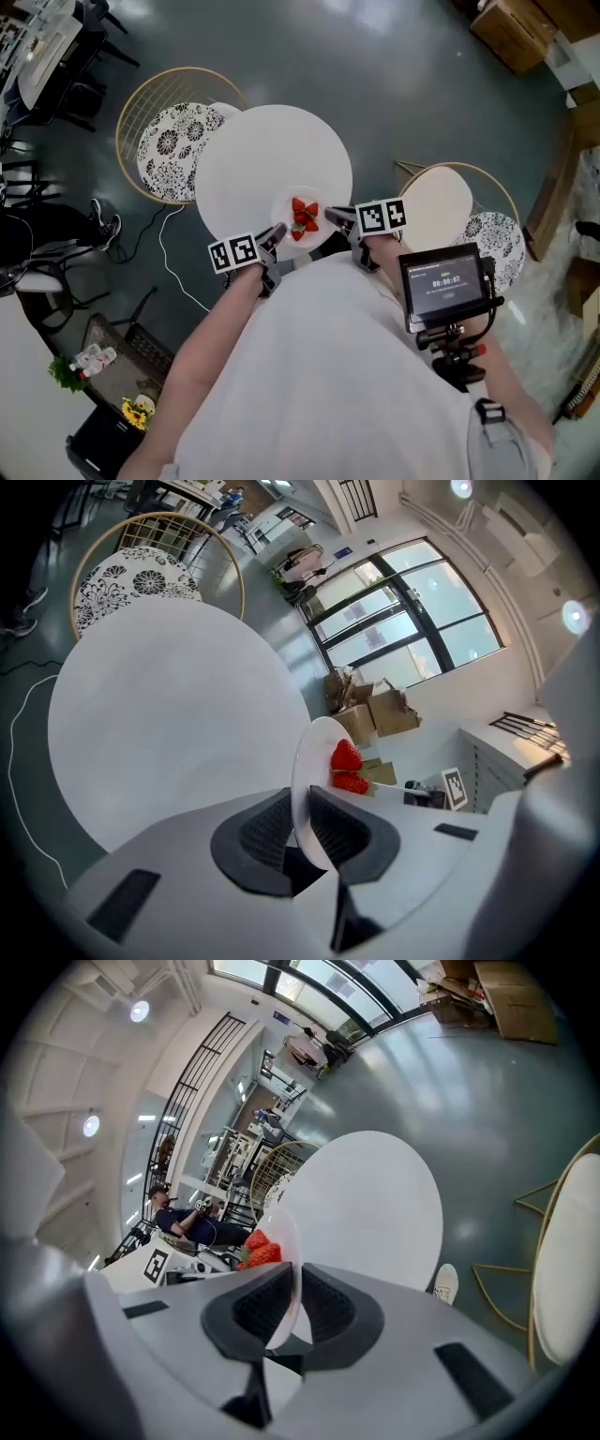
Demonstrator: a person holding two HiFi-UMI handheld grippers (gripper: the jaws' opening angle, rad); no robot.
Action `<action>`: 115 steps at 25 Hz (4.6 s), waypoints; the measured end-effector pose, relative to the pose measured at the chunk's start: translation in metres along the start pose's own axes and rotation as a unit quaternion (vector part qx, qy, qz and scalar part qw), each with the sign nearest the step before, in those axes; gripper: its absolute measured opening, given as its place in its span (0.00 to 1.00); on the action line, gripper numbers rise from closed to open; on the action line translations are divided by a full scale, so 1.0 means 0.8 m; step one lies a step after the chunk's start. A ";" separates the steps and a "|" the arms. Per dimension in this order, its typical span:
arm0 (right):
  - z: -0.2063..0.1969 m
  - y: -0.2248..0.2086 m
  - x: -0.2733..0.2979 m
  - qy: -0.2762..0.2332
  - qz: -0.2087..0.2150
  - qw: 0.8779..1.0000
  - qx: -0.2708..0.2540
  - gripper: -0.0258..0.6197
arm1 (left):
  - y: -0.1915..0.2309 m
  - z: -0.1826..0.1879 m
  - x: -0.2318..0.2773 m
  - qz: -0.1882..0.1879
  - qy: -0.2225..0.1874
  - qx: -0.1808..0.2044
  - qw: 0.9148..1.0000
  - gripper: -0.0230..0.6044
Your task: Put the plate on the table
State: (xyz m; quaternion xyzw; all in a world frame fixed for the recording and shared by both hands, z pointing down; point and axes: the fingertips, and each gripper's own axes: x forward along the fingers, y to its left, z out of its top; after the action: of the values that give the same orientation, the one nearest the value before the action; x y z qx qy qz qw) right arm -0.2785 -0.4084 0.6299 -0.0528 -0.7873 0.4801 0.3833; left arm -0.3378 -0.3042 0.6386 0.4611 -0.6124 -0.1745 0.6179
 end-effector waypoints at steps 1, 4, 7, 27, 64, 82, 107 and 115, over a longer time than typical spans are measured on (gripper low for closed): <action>0.004 -0.004 0.002 0.004 0.001 1.000 0.001 0.09 | 0.001 0.003 0.004 0.002 0.001 -0.001 1.000 0.10; 0.012 -0.018 0.004 0.018 0.000 1.000 0.005 0.09 | 0.003 0.007 0.019 0.007 0.003 -0.007 1.000 0.10; 0.026 -0.038 0.023 0.035 0.001 0.999 0.006 0.09 | 0.019 0.020 0.038 0.015 0.005 -0.020 1.000 0.10; 0.055 -0.023 0.057 0.149 0.004 0.987 -0.053 0.09 | 0.033 0.028 0.024 0.053 -0.064 -0.100 0.992 0.10; 0.151 -0.070 0.253 0.184 -0.070 0.963 -0.186 0.10 | 0.179 0.170 0.058 0.212 -0.065 -0.050 0.974 0.15; 0.152 -0.072 0.263 0.187 -0.106 0.917 -0.336 0.15 | 0.186 0.169 0.059 0.317 -0.017 -0.033 0.948 0.21; 0.168 -0.026 0.152 0.013 -0.072 0.969 -0.236 0.14 | 0.099 0.101 -0.003 0.117 -0.144 0.015 0.983 0.21; 0.120 0.028 0.081 -0.040 -0.040 0.972 -0.229 0.05 | 0.066 0.048 -0.071 0.076 -0.173 0.056 0.980 0.19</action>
State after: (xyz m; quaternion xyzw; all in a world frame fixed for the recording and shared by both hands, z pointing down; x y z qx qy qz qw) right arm -0.3929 -0.4358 0.6239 -0.0884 -0.8924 0.2731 0.3481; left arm -0.4023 -0.2462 0.6394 0.4103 -0.7521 -0.1695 0.4870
